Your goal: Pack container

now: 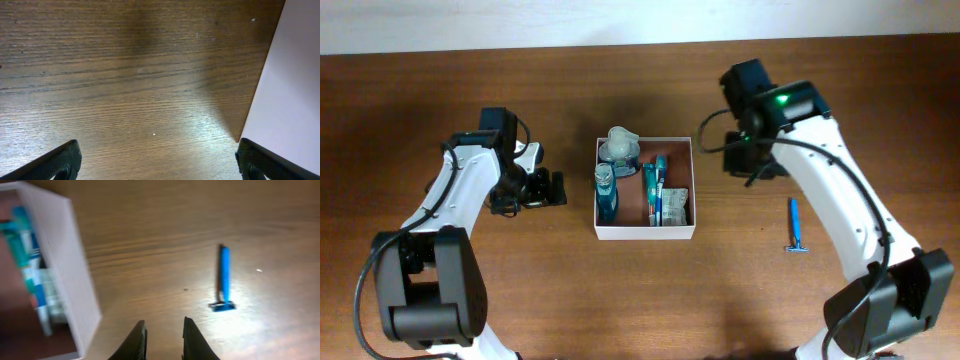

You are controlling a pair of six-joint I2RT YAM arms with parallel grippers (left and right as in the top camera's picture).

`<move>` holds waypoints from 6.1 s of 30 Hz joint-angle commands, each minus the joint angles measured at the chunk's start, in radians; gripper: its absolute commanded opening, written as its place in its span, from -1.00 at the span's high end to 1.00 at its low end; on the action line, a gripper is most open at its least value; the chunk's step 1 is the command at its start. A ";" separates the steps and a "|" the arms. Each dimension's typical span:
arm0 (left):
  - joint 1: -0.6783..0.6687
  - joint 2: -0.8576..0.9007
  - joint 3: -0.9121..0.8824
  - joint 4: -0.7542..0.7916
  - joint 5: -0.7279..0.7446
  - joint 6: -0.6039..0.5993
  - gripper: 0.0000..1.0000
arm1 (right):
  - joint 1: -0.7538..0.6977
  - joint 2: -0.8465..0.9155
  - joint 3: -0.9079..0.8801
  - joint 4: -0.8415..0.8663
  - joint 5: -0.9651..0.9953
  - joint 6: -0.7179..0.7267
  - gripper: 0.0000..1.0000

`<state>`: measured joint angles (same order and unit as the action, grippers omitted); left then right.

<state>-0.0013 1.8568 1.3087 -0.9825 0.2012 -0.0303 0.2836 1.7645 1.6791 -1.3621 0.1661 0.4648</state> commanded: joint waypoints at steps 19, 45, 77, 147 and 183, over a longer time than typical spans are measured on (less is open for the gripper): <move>0.004 -0.004 -0.004 0.000 0.000 -0.003 -0.99 | -0.314 -0.011 -0.345 0.193 -0.007 -0.113 0.64; 0.004 -0.004 -0.004 -0.001 0.000 -0.003 -0.99 | -0.442 -0.008 -0.755 0.650 -0.129 -0.319 0.36; 0.004 -0.004 -0.004 -0.001 0.000 -0.003 -0.99 | -0.162 -0.034 -0.180 0.253 -0.555 -0.169 0.92; 0.004 -0.004 -0.004 -0.001 0.000 -0.003 -0.99 | 0.312 -0.613 -0.168 0.276 0.015 0.108 0.04; 0.004 -0.004 -0.004 -0.001 0.000 -0.002 -0.99 | 0.312 -1.700 -0.169 -0.119 0.002 -0.060 -0.58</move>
<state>-0.0013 1.8568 1.3079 -0.9825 0.2008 -0.0303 0.5919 0.1062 1.5085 -1.4818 0.2047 0.4648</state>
